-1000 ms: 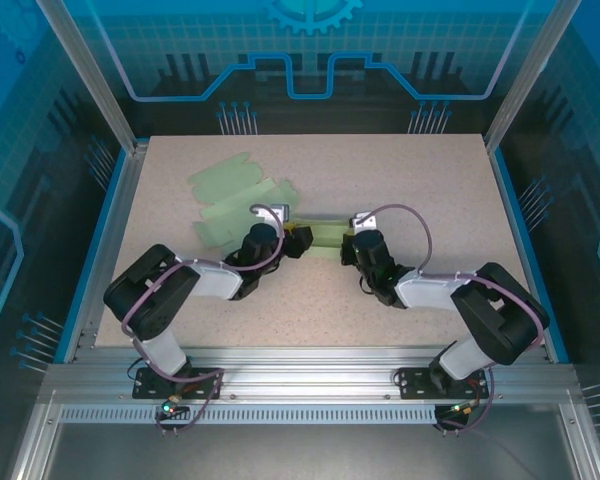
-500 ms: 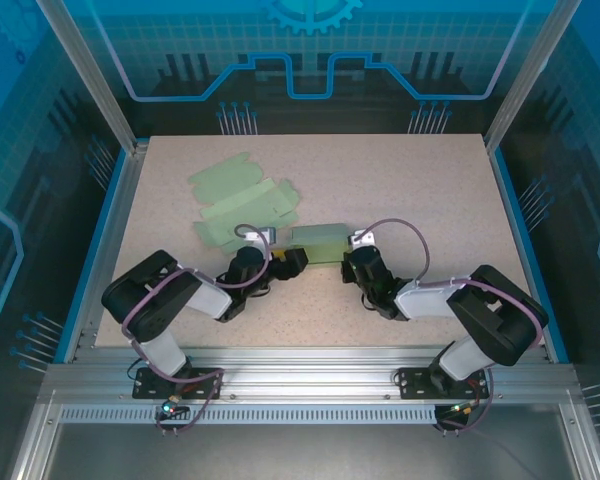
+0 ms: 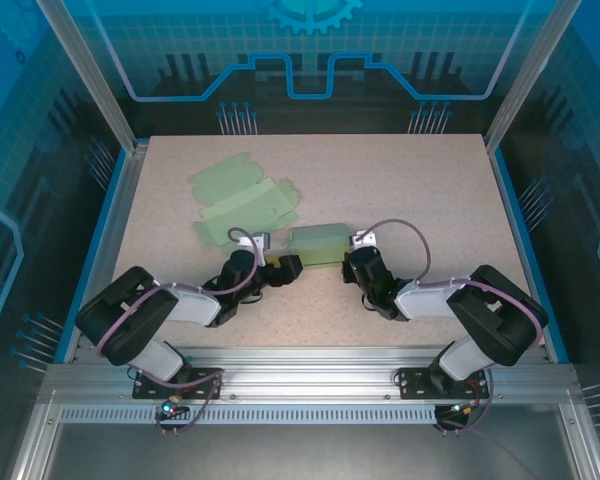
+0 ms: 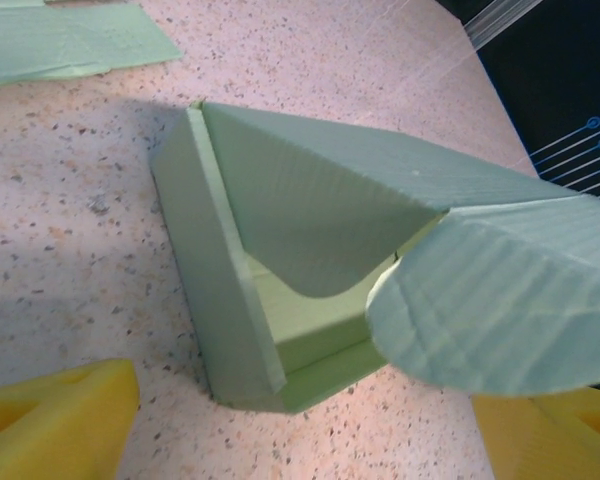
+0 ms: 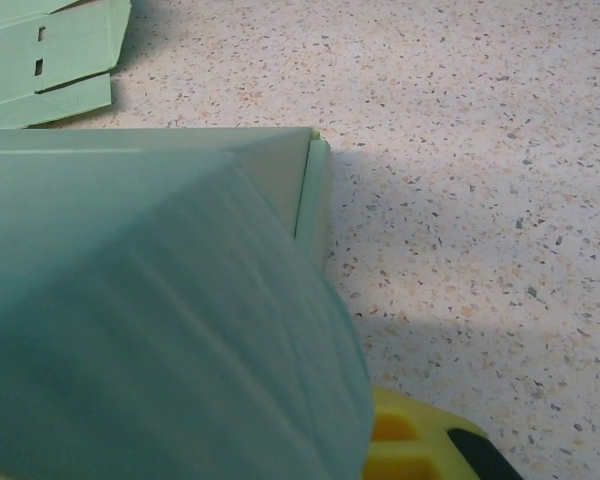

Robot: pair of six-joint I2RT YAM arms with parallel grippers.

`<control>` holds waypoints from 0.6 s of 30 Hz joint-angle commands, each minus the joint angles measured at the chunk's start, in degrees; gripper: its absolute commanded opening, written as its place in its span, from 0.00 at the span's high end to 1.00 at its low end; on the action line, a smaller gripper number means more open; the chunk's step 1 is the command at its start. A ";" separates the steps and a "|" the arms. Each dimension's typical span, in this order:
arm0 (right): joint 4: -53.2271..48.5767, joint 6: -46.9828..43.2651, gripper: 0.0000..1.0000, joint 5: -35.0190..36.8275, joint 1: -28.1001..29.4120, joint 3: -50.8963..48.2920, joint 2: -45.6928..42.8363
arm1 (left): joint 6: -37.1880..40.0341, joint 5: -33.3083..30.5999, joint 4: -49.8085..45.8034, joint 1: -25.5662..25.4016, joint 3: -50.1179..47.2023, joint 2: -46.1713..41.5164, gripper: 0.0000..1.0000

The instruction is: Fold the paper box

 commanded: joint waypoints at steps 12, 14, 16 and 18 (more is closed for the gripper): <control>-22.13 6.03 0.58 6.91 5.11 0.33 -16.23 | 6.14 -2.42 -34.58 -0.91 -1.52 -28.60 0.07; -25.84 6.74 0.52 7.54 5.65 0.15 -20.11 | 7.24 -3.25 -39.69 -0.87 0.20 -33.22 0.03; -30.02 7.04 0.46 8.05 6.32 0.22 -24.49 | 7.75 -3.58 -43.45 -0.77 2.74 -36.07 0.01; -35.15 7.36 0.35 7.75 6.66 1.19 -29.88 | 8.48 -4.18 -47.09 -0.76 6.83 -36.84 0.01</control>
